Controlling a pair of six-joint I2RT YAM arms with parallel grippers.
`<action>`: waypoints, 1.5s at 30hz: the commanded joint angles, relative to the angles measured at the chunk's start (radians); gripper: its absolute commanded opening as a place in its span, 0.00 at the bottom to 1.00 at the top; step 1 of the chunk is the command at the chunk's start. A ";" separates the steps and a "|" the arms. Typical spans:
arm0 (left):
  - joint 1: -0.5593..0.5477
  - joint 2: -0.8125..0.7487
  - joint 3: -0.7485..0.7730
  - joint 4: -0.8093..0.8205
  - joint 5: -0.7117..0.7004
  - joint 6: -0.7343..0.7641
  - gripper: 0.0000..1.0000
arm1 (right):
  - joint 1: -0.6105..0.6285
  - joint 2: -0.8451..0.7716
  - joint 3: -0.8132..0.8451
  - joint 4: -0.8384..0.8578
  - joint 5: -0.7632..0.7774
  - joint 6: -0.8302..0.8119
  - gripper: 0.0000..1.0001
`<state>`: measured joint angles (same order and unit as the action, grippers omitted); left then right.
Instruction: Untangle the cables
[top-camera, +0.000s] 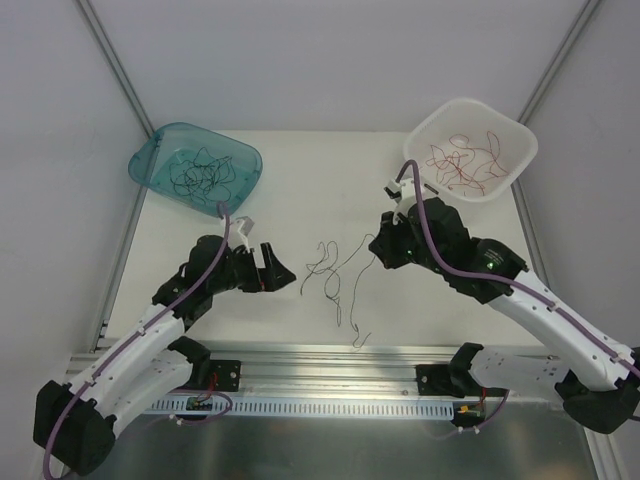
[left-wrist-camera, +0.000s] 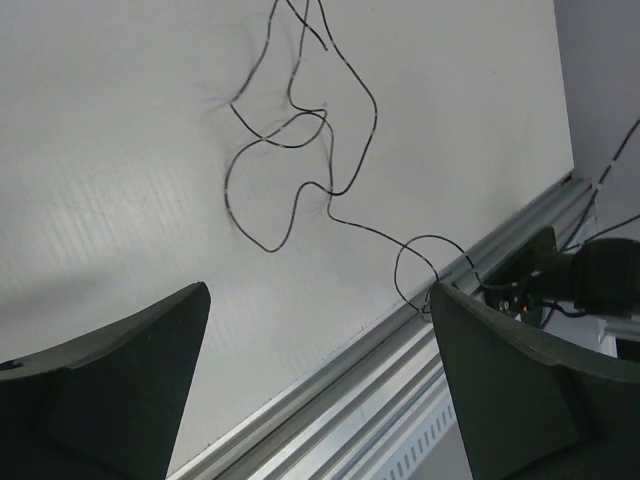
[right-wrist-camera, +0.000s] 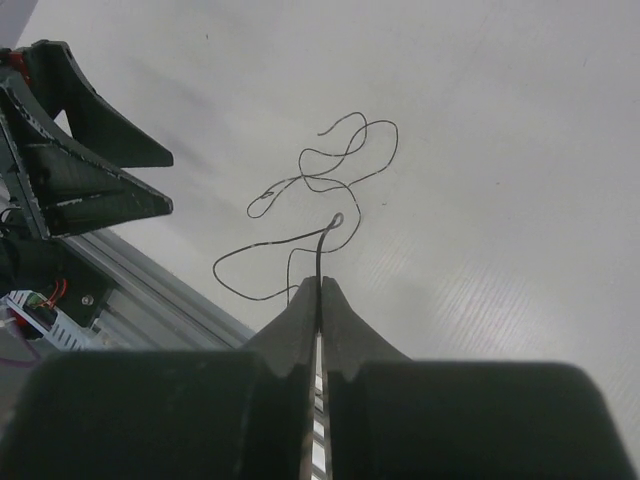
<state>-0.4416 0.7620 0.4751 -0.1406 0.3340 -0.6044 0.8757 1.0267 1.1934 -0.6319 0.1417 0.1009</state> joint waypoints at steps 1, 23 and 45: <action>-0.107 0.028 0.062 0.081 0.027 0.054 0.93 | 0.000 -0.039 0.043 0.034 -0.001 -0.009 0.01; -0.394 0.135 0.077 0.320 -0.105 0.049 0.92 | -0.001 -0.077 0.006 0.061 -0.005 0.020 0.01; -0.417 0.508 0.213 0.322 -0.447 -0.008 0.00 | -0.003 0.026 -0.167 0.167 0.096 0.072 0.37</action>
<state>-0.8516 1.2350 0.6216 0.1936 -0.0296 -0.6323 0.8749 1.0672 1.0222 -0.4728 0.1699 0.1650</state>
